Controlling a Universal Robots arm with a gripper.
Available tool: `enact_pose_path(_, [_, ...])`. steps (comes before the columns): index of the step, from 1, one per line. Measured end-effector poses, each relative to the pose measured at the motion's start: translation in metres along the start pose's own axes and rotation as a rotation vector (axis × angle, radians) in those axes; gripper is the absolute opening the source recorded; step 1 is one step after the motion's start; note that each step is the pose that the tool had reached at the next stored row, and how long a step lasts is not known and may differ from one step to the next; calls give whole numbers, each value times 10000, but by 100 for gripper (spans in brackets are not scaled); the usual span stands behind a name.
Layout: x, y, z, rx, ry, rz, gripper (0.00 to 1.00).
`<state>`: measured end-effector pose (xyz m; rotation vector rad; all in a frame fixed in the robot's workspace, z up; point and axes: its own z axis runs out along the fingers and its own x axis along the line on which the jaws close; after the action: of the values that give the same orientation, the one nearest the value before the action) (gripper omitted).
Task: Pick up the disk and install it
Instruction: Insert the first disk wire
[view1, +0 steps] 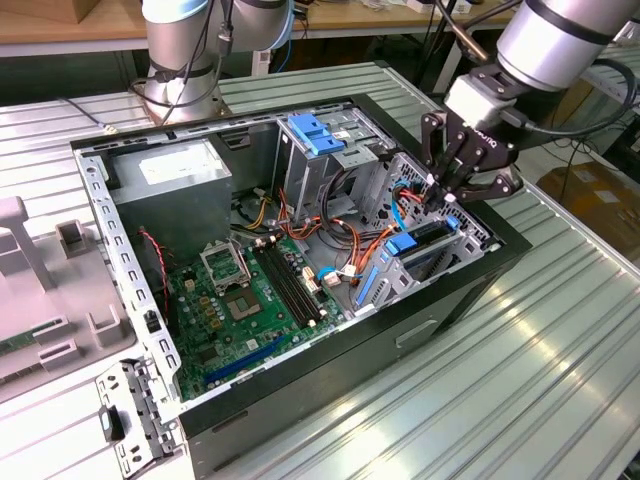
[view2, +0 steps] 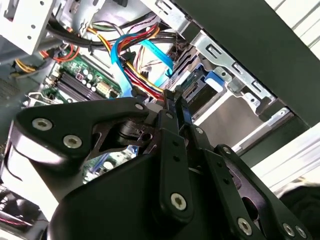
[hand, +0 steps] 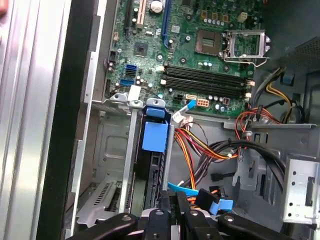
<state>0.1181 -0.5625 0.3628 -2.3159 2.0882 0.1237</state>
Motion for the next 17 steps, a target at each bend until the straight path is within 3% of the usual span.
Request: enact_pose_path(17, [0,10,16,150,-78,2060,17])
